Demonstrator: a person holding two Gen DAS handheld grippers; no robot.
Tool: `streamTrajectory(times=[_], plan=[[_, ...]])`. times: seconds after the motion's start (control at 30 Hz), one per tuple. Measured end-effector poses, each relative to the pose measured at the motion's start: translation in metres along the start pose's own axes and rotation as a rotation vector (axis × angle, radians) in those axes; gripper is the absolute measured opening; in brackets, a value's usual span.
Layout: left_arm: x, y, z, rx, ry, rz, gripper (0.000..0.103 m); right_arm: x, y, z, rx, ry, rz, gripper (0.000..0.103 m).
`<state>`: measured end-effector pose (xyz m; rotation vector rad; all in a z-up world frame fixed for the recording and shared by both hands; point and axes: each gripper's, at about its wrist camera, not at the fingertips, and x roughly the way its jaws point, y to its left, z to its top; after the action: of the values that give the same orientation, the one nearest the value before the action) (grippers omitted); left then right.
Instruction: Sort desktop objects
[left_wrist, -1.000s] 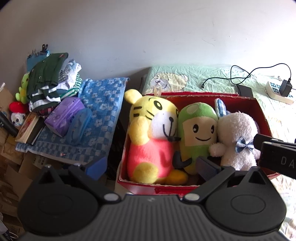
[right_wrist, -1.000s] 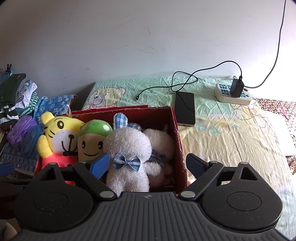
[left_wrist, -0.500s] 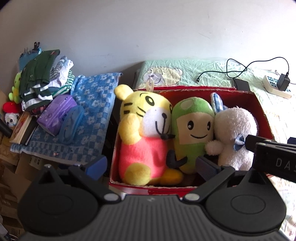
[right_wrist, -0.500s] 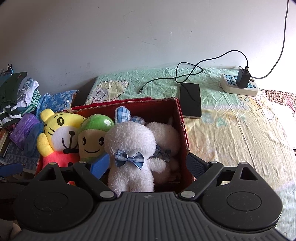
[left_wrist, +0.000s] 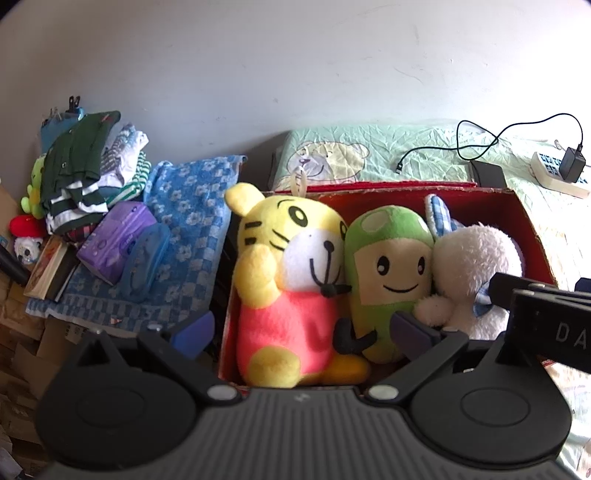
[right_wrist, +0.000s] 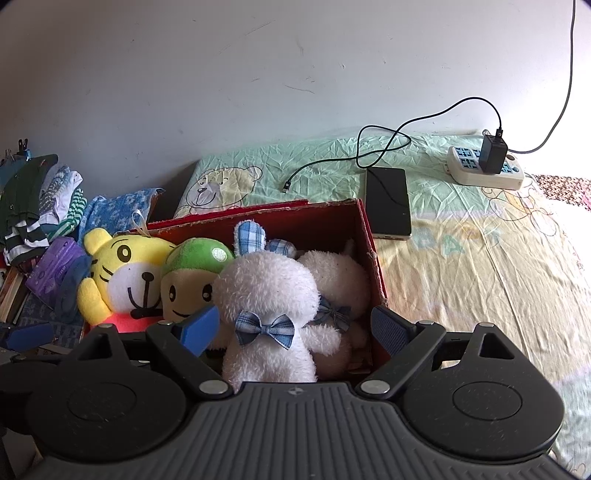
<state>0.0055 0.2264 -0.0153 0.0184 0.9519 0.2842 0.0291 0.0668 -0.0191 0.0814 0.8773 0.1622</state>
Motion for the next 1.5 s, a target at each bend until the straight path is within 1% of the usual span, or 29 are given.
streamTrajectory(times=[0.23,0.47,0.63,0.73,0.83,1.03,1.13,1.3,1.4,1.5], plan=[[0.003,0.003,0.001,-0.012,-0.020,0.037,0.102,0.003,-0.001,0.002,0.003,-0.009,0.012,0.091],[0.006,0.007,0.002,-0.023,-0.016,0.040,0.102,0.003,0.001,0.002,-0.005,-0.019,0.008,0.091],[0.012,0.012,0.001,-0.044,0.023,0.022,0.101,0.005,0.001,0.001,-0.004,0.000,0.014,0.091],[0.017,0.011,0.000,-0.037,0.054,0.034,0.101,0.007,0.002,-0.001,-0.004,0.019,0.019,0.091],[0.020,0.012,-0.003,-0.050,0.079,0.003,0.101,0.008,0.003,-0.003,-0.003,0.030,0.025,0.091],[0.023,0.007,-0.005,-0.041,0.095,-0.011,0.101,0.009,0.002,-0.003,0.000,0.040,0.026,0.091],[0.026,0.006,-0.002,-0.034,0.104,-0.004,0.101,0.011,0.003,0.000,-0.008,0.043,0.027,0.091],[0.033,0.007,0.007,-0.025,0.155,0.024,0.101,0.014,0.003,0.006,0.006,0.059,0.046,0.091],[0.039,0.007,0.008,-0.025,0.188,0.001,0.101,0.018,0.003,0.006,0.009,0.074,0.040,0.091],[0.041,0.006,0.007,-0.024,0.200,-0.018,0.101,0.020,0.001,0.004,0.017,0.084,0.037,0.091]])
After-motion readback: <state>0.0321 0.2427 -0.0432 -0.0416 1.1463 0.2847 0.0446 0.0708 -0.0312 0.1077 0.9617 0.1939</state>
